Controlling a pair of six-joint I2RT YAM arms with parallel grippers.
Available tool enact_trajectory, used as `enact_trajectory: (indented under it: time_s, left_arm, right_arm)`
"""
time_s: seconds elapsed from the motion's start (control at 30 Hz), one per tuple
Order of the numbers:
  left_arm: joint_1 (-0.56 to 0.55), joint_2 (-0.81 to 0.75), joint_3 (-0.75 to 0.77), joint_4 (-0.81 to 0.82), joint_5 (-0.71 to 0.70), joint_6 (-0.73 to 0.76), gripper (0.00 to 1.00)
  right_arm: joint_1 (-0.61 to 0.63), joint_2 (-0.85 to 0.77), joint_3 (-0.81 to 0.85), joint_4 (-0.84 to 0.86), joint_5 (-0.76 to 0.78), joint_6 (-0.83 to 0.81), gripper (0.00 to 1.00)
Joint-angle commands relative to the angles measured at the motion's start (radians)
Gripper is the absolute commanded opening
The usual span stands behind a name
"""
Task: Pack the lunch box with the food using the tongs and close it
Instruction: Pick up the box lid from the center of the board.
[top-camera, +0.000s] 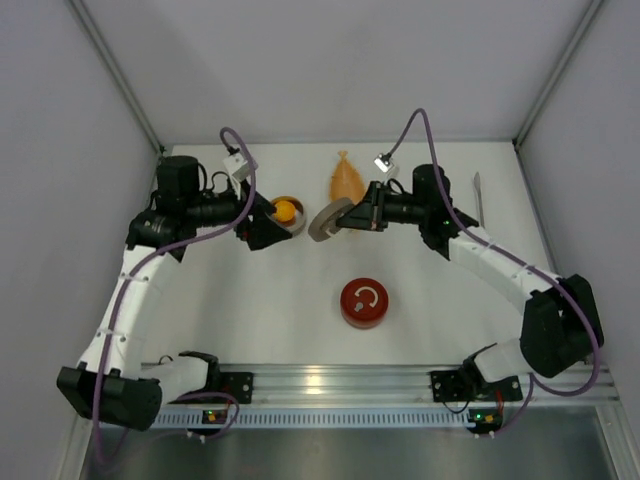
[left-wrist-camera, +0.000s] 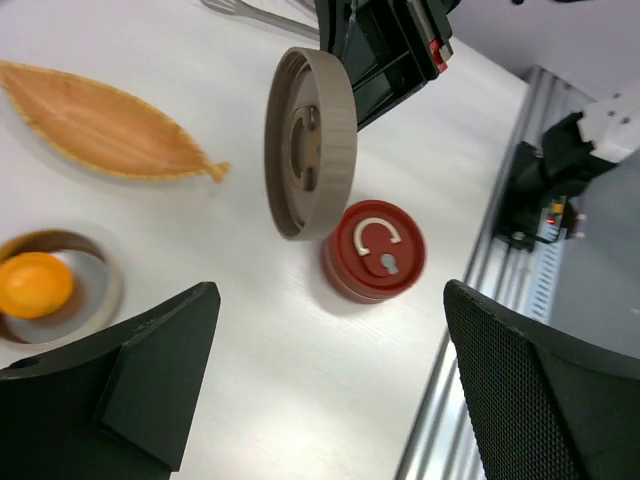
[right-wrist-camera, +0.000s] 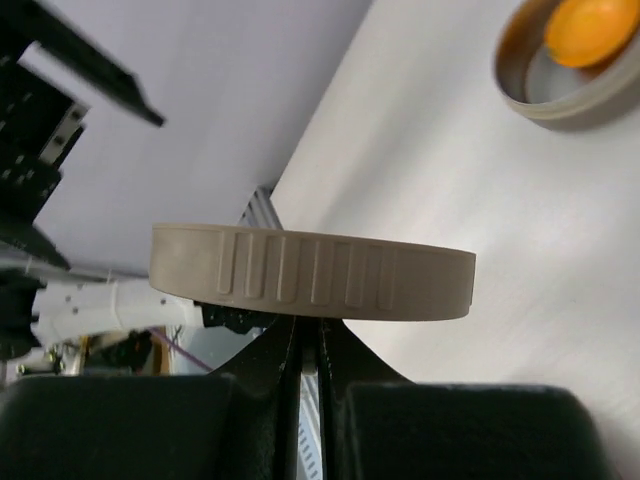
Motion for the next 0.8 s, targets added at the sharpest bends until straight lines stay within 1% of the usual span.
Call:
enact_trajectory:
  time_s: [0.0, 0.03, 0.07, 0.1, 0.17, 0.2, 0.23, 0.27, 0.3, 0.33, 0.37, 0.4, 0.47, 0.5, 0.53, 0.63, 0.7, 0.73, 0.77]
  left_arm:
    - [-0.001, -0.093, -0.023, 0.108, -0.144, 0.093, 0.98]
    - [-0.003, -0.112, -0.029, 0.106, -0.167, 0.124, 0.98]
    - [-0.007, -0.116, -0.026, 0.085, -0.208, 0.174, 0.98]
    - [-0.039, -0.122, -0.022, 0.058, -0.242, 0.29, 0.99]
    - [-0.091, -0.156, -0.054, 0.028, -0.329, 0.401, 0.98]
    - [-0.13, -0.171, -0.074, 0.037, -0.455, 0.493, 0.98]
    - [-0.236, -0.196, -0.1, 0.057, -0.534, 0.529, 0.97]
    - [-0.298, -0.204, -0.121, 0.095, -0.614, 0.565, 0.96]
    - [-0.35, -0.208, -0.159, 0.112, -0.732, 0.619, 0.95]
    - [-0.442, -0.205, -0.172, 0.126, -0.775, 0.636, 0.94]
    - [-0.489, -0.199, -0.181, 0.163, -0.821, 0.648, 0.93]
    - [-0.571, -0.19, -0.196, 0.18, -0.91, 0.667, 0.89]
    - [-0.63, -0.146, -0.2, 0.201, -0.966, 0.688, 0.86]
    - [-0.651, -0.133, -0.203, 0.241, -0.975, 0.696, 0.84]
    - [-0.691, -0.103, -0.207, 0.261, -1.028, 0.699, 0.82]
    - [-0.763, -0.054, -0.207, 0.33, -1.084, 0.727, 0.81]
    - [-0.787, -0.003, -0.2, 0.376, -1.106, 0.728, 0.77]
    - [-0.793, 0.008, -0.198, 0.389, -1.106, 0.73, 0.77]
    - [-0.797, 0.019, -0.197, 0.401, -1.107, 0.73, 0.75]
  right_arm:
    - [-0.025, -0.046, 0.123, -0.313, 0.164, 0.012, 0.0]
    - [-0.025, -0.041, 0.146, -0.381, 0.268, 0.027, 0.0]
    - [-0.025, -0.039, 0.164, -0.491, 0.305, 0.044, 0.0]
    - [-0.026, -0.039, 0.178, -0.507, 0.33, 0.068, 0.0]
    - [-0.028, -0.047, 0.172, -0.516, 0.359, 0.107, 0.0]
    - [-0.028, -0.046, 0.16, -0.515, 0.359, 0.162, 0.0]
    - [-0.028, -0.036, 0.156, -0.509, 0.341, 0.183, 0.0]
    - [-0.026, -0.03, 0.152, -0.504, 0.327, 0.202, 0.0]
    - [-0.028, -0.024, 0.145, -0.487, 0.316, 0.235, 0.0]
    - [-0.028, -0.01, 0.143, -0.484, 0.304, 0.252, 0.0]
    - [-0.029, -0.006, 0.142, -0.481, 0.295, 0.266, 0.0]
    - [-0.031, 0.0, 0.142, -0.473, 0.289, 0.292, 0.0]
    - [-0.034, 0.013, 0.137, -0.466, 0.263, 0.323, 0.0]
    - [-0.037, 0.017, 0.122, -0.456, 0.253, 0.358, 0.0]
    - [-0.041, 0.017, 0.111, -0.432, 0.235, 0.38, 0.0]
    - [-0.046, 0.004, 0.053, -0.383, 0.209, 0.456, 0.0]
    - [-0.048, -0.012, 0.018, -0.346, 0.195, 0.495, 0.0]
    - [-0.049, -0.013, 0.01, -0.346, 0.19, 0.506, 0.0]
    - [-0.049, -0.015, 0.005, -0.338, 0.186, 0.513, 0.0]
